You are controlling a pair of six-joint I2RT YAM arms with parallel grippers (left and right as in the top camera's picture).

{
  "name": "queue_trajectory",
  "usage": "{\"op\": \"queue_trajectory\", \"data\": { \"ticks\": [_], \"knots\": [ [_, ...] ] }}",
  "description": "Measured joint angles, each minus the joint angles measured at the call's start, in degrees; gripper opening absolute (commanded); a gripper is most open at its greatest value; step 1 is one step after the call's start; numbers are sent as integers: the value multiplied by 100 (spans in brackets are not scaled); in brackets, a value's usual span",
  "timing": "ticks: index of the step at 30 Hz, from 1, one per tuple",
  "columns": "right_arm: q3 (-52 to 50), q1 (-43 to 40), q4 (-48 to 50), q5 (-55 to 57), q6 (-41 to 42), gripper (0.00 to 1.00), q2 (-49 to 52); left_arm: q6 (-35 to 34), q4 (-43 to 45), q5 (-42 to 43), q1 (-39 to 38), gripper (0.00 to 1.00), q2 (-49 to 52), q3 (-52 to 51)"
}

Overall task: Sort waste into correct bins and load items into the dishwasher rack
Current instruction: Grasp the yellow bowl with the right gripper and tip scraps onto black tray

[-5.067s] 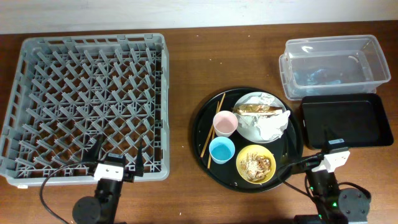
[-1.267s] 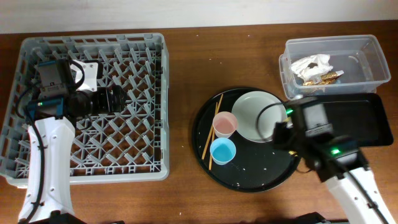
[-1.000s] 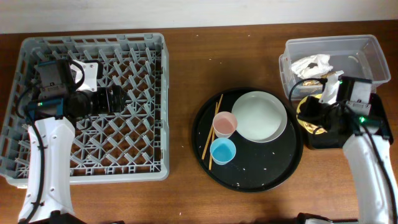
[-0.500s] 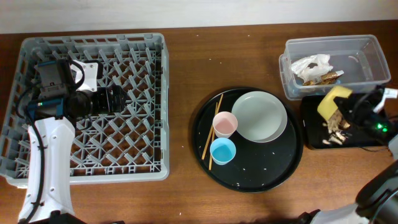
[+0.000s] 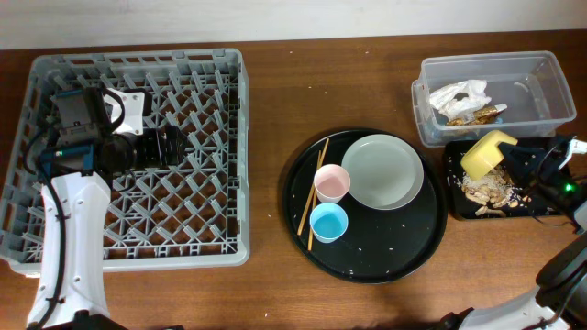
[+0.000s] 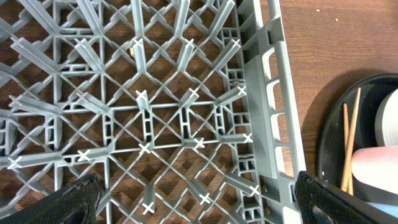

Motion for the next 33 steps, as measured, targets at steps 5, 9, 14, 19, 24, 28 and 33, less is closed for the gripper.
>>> {"op": "queue_trajectory", "data": {
  "ticks": [5,9,14,19,24,28,33],
  "knots": [
    [0,-4,188,179,754,4,0,0,0,-2,0,99,0,0],
    [0,20,175,-35,723,4,-7,0,0,-2,0,99,0,0],
    [2,997,-39,7,483,4,-1318,0,2,-2,0,99,0,0],
    [87,3128,-1488,1895,315,4,-3152,0,-4,-2,0,99,0,0],
    [68,5235,-4087,5663,-79,4,-3362,-2,2,-2,0,99,0,0],
    [-57,6395,-4876,7399,236,4,-3285,0,0,0,-9,99,0,0],
    [-289,6776,-4594,7694,492,45,-2363,0,33,4,-463,99,0,0]
  ]
}}
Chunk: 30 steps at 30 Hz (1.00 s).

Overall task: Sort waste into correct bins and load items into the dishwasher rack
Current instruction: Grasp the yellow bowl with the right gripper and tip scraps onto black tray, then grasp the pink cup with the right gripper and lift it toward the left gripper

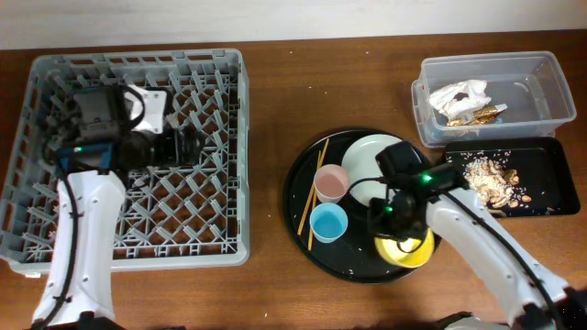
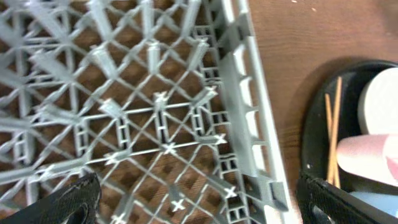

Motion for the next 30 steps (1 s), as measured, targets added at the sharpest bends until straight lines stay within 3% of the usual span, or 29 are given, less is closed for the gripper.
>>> {"op": "queue_trajectory", "data": {
  "ticks": [2,5,11,13,18,20,25,30],
  "knots": [
    [-4,85,42,22,17,53,205,0,20,7,-280,99,0,0],
    [7,7,57,-50,127,54,304,-20,24,35,-769,99,0,0],
    [1202,-1353,-92,-649,-273,54,-151,-361,262,33,-1971,98,247,551],
    [1397,-1370,560,-907,-354,53,-190,-496,249,9,-2330,97,708,739],
    [1473,-455,1565,-671,68,33,323,-879,-190,-83,-2240,97,1163,1128],
    [1478,-234,1646,-608,179,30,752,-887,-328,-92,-2061,98,1161,1257],
    [1478,-103,1692,-581,289,4,1843,-903,-483,-103,-1495,98,1161,1270],
    [1478,-103,1685,-538,313,4,1915,-903,-455,-103,-1412,99,1161,1272]
  ]
}}
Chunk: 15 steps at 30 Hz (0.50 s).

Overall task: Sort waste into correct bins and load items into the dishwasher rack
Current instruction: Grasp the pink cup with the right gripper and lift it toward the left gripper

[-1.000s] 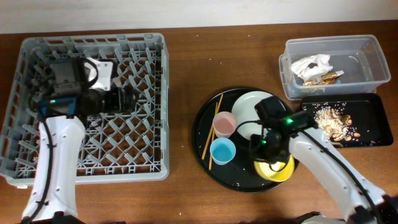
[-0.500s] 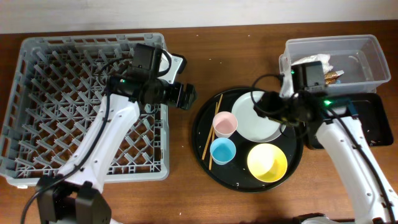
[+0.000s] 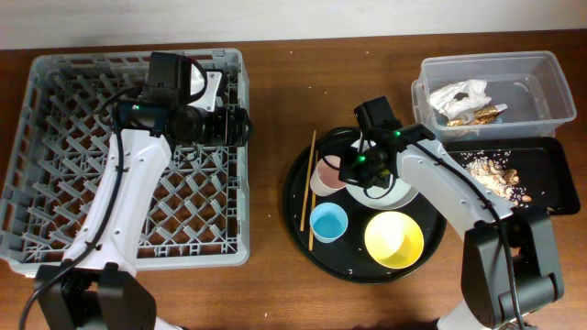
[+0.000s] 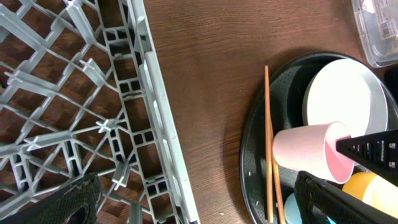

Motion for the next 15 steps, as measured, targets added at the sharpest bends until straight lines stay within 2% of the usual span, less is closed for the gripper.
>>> {"op": "queue_trajectory", "data": {
  "ticks": [5,8,10,13,15],
  "knots": [
    [0,-83,-20,-337,-2,4,-17,0,-33,46,0,99,0,0],
    [0,-387,-79,-678,-68,4,-409,-2,-7,446,0,99,0,0],
    [0,-660,-70,-1106,-249,4,-1104,-2,59,874,0,99,0,2],
    [-2,-813,201,-1978,-629,4,-1574,-22,380,2105,63,99,0,2],
    [2,-837,772,-2870,-920,4,-1679,-48,612,3198,269,99,0,7]
  ]
}}
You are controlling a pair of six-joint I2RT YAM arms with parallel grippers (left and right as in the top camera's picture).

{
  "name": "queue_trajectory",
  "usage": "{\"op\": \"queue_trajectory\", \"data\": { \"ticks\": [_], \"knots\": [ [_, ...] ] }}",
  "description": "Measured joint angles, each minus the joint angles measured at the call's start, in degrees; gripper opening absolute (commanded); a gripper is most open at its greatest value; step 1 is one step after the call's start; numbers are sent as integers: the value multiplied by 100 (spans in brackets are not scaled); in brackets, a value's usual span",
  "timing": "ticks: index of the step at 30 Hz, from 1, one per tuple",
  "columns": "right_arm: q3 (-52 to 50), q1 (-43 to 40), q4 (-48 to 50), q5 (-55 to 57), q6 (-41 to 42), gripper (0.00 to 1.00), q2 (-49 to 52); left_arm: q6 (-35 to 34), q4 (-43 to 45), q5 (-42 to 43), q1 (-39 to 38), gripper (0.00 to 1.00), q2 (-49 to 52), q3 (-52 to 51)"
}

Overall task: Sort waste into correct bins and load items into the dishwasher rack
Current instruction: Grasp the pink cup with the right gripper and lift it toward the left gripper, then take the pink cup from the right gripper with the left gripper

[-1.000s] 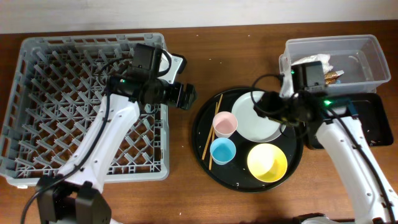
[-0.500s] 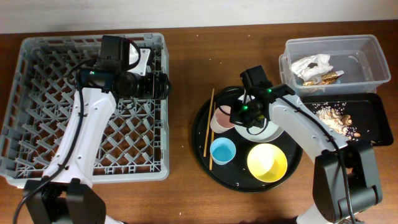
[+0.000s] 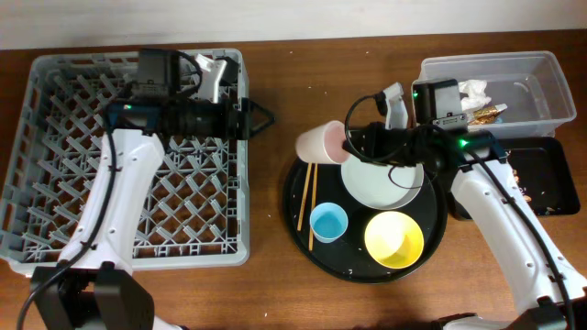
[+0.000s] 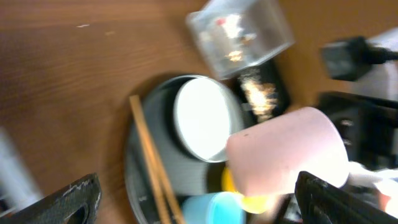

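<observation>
A pink cup (image 3: 319,143) hangs on its side over the left rim of the round black tray (image 3: 431,240), with my right gripper (image 3: 352,139) shut on its rim. My left gripper (image 3: 260,119) is open just past the right edge of the grey dishwasher rack (image 3: 55,220), a short gap from the cup. The left wrist view shows the pink cup (image 4: 287,155) large between the open fingers (image 4: 69,199). On the tray lie a white plate (image 3: 383,174), a blue cup (image 3: 328,223), a yellow bowl (image 3: 394,238) and chopsticks (image 3: 305,197).
A clear bin (image 3: 537,87) holding paper waste stands at the back right. In front of it lies a black rectangular tray (image 3: 550,188) with food scraps. The right arm reaches across the plate.
My right gripper, then at the pink cup standing on the tray, now holds it on its side over the tray's left rim. My left gripper has moved right, off the rack's edge.
First my right gripper held the yellow bowl over the scraps tray while my left was over the rack. Then the bowl sat on the round tray. Then my right gripper was at the pink cup, and now holds it up near my open left gripper.
</observation>
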Motion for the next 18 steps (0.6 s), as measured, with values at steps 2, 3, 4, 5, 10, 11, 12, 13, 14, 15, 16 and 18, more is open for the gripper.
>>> {"op": "queue_trajectory", "data": {
  "ticks": [2,3,4,5,10,11,12,13,14,15,16,18],
  "knots": [
    [9,-2,776,-890,-116,4,-4,-15,94,1080,245,99,0,2],
    [7,-2,1084,-1169,-142,4,-7,-15,114,1628,376,99,0,2],
    [0,-2,1521,-1462,-160,4,-7,-15,162,2033,457,99,0,2],
    [4,9,1886,-1692,-170,4,-9,-17,232,2503,529,99,0,4],
    [2,337,3635,-2028,448,4,-9,-57,457,3707,476,99,0,7],
    [2,437,3654,-1967,535,4,-9,-79,457,3801,420,99,0,7],
    [2,520,3676,-1902,601,4,-9,-90,457,3875,361,98,0,7],
    [2,568,3718,-1845,621,4,-9,-105,457,3952,284,98,0,7],
    [2,636,3738,-1753,647,4,-7,-120,457,3991,236,93,0,7],
    [2,675,3753,-1690,664,4,0,-144,457,4044,142,90,0,7],
    [2,708,3790,-1620,678,4,22,-149,455,4046,87,84,0,7],
    [2,765,4048,-1513,730,4,192,-197,459,4044,-46,71,-4,13]
  ]
}}
